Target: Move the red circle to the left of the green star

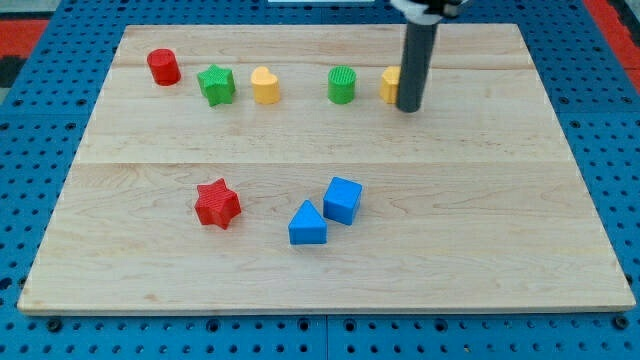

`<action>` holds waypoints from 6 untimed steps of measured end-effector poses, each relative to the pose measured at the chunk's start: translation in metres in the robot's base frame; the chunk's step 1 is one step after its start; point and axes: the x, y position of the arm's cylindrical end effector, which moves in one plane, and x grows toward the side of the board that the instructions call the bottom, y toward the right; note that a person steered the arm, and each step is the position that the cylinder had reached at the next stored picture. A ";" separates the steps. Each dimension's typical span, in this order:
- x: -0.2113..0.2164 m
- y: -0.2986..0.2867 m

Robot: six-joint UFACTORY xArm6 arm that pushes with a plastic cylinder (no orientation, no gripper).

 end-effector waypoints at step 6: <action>-0.029 -0.358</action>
